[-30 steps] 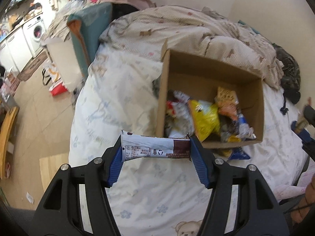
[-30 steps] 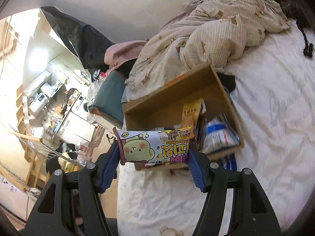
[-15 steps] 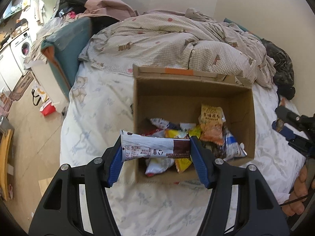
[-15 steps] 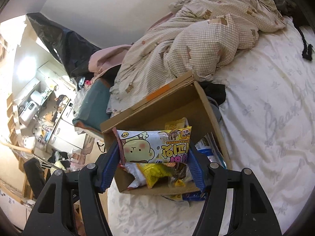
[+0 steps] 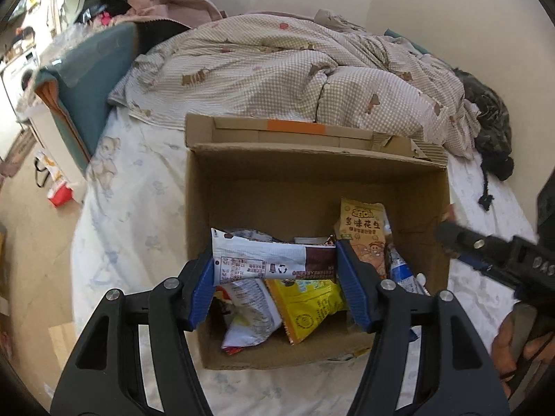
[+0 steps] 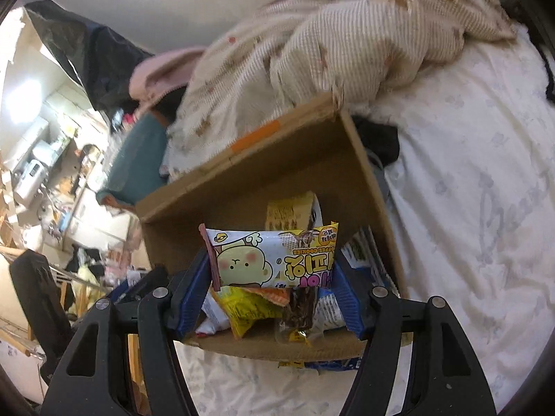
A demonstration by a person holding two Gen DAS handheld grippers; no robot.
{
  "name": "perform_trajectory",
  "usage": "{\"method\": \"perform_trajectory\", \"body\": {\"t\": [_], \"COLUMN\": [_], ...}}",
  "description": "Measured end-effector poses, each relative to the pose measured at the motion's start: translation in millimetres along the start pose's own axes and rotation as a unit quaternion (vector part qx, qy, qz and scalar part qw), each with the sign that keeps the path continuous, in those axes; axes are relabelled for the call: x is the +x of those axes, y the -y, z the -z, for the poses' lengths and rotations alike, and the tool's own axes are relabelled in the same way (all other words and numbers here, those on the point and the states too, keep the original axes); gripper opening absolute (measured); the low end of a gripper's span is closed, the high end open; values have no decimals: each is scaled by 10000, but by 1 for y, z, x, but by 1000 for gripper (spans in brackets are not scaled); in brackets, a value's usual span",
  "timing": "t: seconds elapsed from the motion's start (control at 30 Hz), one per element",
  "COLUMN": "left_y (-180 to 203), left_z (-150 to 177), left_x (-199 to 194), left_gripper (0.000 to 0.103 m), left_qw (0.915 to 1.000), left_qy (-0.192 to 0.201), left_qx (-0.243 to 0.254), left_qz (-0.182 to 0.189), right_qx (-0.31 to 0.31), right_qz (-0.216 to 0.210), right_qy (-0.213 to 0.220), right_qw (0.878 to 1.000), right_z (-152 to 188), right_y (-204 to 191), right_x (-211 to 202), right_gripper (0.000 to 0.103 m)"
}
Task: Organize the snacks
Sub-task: 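Carry both packets over the cardboard box and lower them inside, then open both grippers to release the packets into the box, then withdraw both grippers from the box toward the remaining snacks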
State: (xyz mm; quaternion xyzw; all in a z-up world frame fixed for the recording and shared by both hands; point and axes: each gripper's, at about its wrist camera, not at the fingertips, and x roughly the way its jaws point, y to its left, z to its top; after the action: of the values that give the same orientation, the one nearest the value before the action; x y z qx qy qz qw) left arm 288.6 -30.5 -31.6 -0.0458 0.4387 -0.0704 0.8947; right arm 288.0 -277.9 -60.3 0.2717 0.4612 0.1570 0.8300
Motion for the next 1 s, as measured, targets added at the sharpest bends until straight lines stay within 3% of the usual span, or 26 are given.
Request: {"method": "perform_trajectory", "body": {"t": [0.17, 0.3, 0.33, 0.43, 0.53, 1.0], "left_y": [-2, -9, -11, -13, -12, -2], "left_z": [0, -5, -6, -9, -9, 5], "left_x": [10, 13, 13, 12, 12, 9], "left_gripper": [62, 62, 64, 84, 90, 91], "left_qw": [10000, 9998, 9997, 9991, 9992, 9996], "left_qy": [28, 118, 142, 129, 96, 78], "left_qx": [3, -104, -141, -163, -124, 106], "left_qz": [-46, -109, -128, -367, -375, -257], "right_qx": [-78, -130, -132, -84, -71, -135], "right_qz": [101, 137, 149, 245, 249, 183], "right_qy": [-129, 21, 79, 310, 262, 118], "right_qw": [9998, 9998, 9998, 9992, 9993, 9997], "right_z": [-1, -5, -6, -8, -8, -6], "right_y": [-1, -4, -5, -5, -5, -8], "right_x": [12, 12, 11, 6, 4, 5], "right_gripper": [70, 72, 79, 94, 94, 94]}}
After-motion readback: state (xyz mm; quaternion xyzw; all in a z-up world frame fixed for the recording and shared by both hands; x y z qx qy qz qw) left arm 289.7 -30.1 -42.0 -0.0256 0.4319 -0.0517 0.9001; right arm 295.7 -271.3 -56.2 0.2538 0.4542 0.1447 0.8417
